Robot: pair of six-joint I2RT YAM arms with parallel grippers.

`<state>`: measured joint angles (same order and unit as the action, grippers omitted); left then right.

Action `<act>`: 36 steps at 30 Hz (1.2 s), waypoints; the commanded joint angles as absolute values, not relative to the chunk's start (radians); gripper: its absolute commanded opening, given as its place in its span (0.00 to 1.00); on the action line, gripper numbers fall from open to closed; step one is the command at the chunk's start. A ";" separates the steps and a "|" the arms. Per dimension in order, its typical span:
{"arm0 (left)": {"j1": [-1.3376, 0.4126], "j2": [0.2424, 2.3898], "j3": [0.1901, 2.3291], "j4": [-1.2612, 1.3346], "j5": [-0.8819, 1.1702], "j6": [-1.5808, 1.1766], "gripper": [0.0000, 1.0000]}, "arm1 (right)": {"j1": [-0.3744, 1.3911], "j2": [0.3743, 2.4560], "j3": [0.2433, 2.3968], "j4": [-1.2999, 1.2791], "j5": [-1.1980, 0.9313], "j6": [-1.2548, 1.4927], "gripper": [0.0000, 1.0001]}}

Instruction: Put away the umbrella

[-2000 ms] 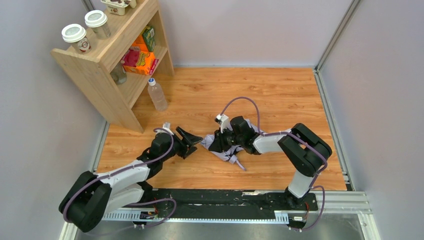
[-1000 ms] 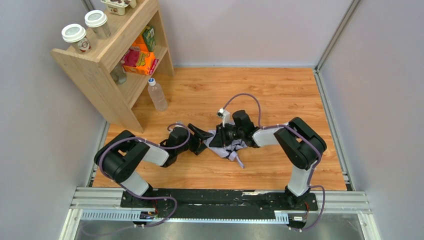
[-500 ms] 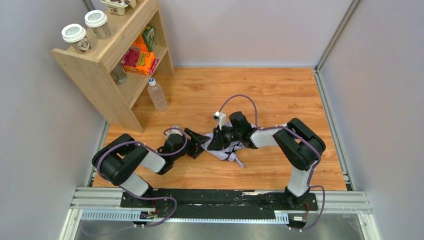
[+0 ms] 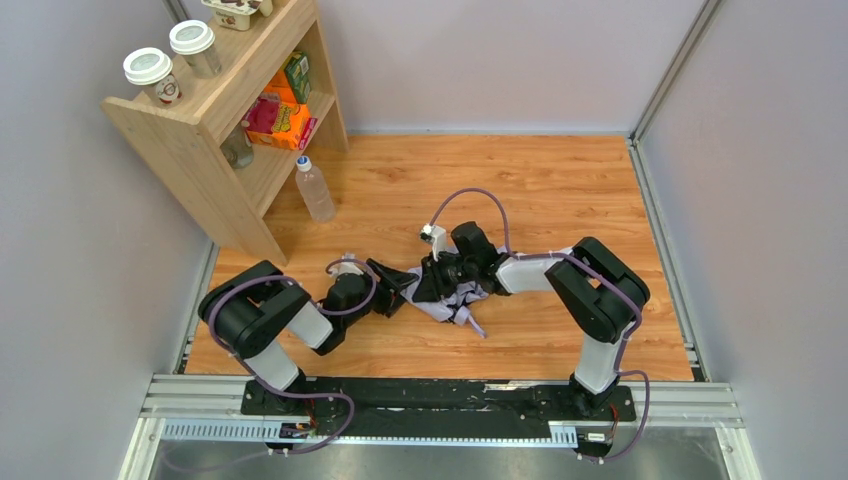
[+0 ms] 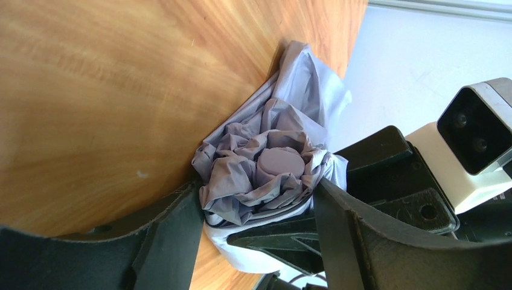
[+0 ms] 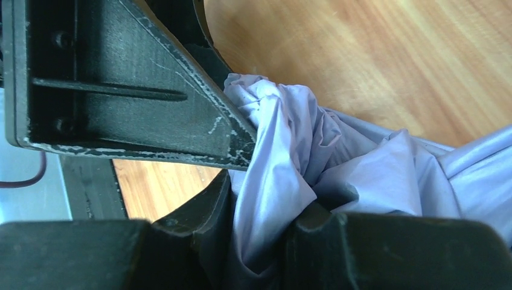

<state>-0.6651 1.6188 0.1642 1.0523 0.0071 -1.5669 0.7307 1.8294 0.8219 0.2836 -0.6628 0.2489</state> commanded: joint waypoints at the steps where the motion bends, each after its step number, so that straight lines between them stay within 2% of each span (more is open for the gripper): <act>1: -0.660 1.774 0.235 1.011 -0.039 -1.537 0.67 | 0.834 1.882 0.819 0.040 -0.767 0.135 0.00; 2: -0.660 1.795 0.232 1.031 -0.020 -1.557 0.53 | 0.836 1.887 0.825 0.026 -0.776 0.124 0.00; 3: -0.660 1.824 0.216 1.057 -0.015 -1.565 0.46 | 0.836 1.888 0.827 0.015 -0.778 0.115 0.00; 4: -0.660 1.842 0.210 1.109 -0.012 -1.568 0.35 | 0.839 1.890 0.827 0.015 -0.793 0.109 0.00; 8: -0.660 1.856 0.201 1.100 -0.006 -1.543 0.17 | 0.848 1.894 0.839 0.006 -0.793 0.101 0.00; 11: -0.661 1.824 0.193 1.088 -0.006 -1.514 0.15 | 0.845 1.891 0.825 0.038 -0.761 0.132 0.00; 12: -0.660 1.812 0.186 1.086 -0.008 -1.516 0.17 | 0.841 1.890 0.818 0.055 -0.761 0.144 0.00; 13: -0.658 1.787 0.161 1.085 -0.012 -1.526 0.30 | 0.836 1.887 0.809 0.070 -0.755 0.158 0.00; 14: -0.654 1.769 0.150 1.085 -0.021 -1.535 0.38 | 0.831 1.879 0.798 0.083 -0.735 0.172 0.00; 15: -0.652 1.735 0.120 1.089 -0.023 -1.549 0.64 | 0.828 1.875 0.793 0.087 -0.732 0.172 0.00; 16: -0.647 1.720 0.106 1.094 -0.023 -1.555 0.76 | 0.824 1.871 0.787 0.089 -0.733 0.173 0.00; 20: -0.638 1.597 0.054 1.075 -0.018 -1.591 0.77 | 0.811 1.873 0.787 0.072 -0.721 0.161 0.00; 24: -0.629 1.519 0.089 0.988 -0.006 -1.595 0.77 | 0.807 1.870 0.787 0.067 -0.718 0.161 0.00; 30: -0.604 1.473 0.011 1.218 -0.034 -1.614 0.78 | 0.801 1.887 0.798 0.066 -0.721 0.158 0.00; 36: -0.603 1.369 0.032 1.079 0.041 -1.594 0.78 | 0.801 1.887 0.801 0.061 -0.719 0.155 0.00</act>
